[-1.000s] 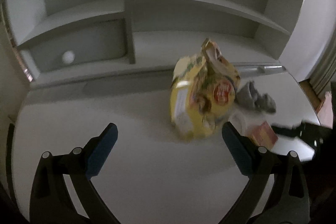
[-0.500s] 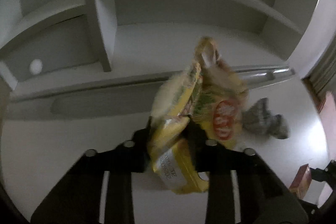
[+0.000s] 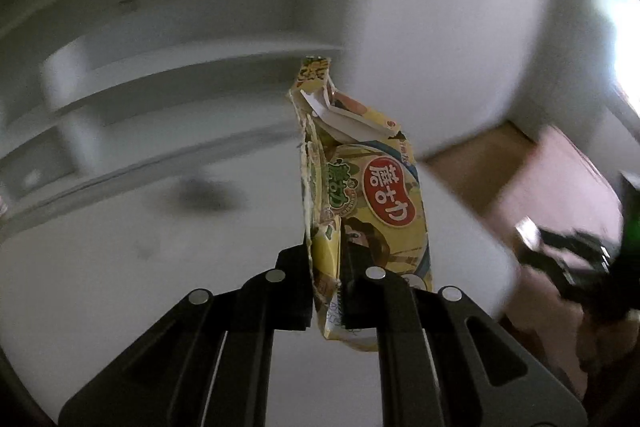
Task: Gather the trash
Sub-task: 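Carry the snack bag and pink box over the black bin and open both tools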
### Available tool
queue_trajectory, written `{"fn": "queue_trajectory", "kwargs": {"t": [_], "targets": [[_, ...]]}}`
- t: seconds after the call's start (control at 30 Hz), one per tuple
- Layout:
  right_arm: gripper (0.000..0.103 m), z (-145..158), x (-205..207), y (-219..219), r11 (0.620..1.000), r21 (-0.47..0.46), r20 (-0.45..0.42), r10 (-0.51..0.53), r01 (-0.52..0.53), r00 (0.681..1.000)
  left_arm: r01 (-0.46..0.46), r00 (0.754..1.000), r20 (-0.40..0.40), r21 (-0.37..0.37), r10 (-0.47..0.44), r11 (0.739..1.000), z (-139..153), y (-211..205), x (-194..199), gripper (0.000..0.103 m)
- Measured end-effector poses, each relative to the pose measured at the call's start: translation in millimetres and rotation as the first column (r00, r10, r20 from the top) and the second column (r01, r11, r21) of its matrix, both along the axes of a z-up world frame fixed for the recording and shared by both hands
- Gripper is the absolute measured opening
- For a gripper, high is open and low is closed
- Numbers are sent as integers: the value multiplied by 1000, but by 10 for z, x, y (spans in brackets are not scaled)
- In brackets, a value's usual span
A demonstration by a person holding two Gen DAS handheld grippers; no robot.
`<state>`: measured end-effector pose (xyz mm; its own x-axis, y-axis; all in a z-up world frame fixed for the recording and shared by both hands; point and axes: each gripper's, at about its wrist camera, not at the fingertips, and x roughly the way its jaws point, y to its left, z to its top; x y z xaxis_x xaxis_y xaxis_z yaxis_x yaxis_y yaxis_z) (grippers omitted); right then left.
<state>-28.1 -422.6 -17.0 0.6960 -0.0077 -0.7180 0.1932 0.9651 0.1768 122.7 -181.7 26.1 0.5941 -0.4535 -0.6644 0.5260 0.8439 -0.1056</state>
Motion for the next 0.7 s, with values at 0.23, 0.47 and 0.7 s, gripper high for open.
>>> {"fn": "queue_trajectory", "kwargs": {"t": [0.23,0.47,0.7], "targets": [[52,-450,-1143,-1344,949,80,-92,-297,305,950,453,891,-51,48,-451,890,-448,-2027,-879,8],[52,-1309,-1824,-2073,879,182,-276,-385,441,881,644,761,-228,146,-608,751,-1456,-3265,-1308,8],[52,-2182,-1821,-2268,850,255,-409,-338,461,848,656,746,-379,276,-548,702,-2523,-3681,-1116,8]]}}
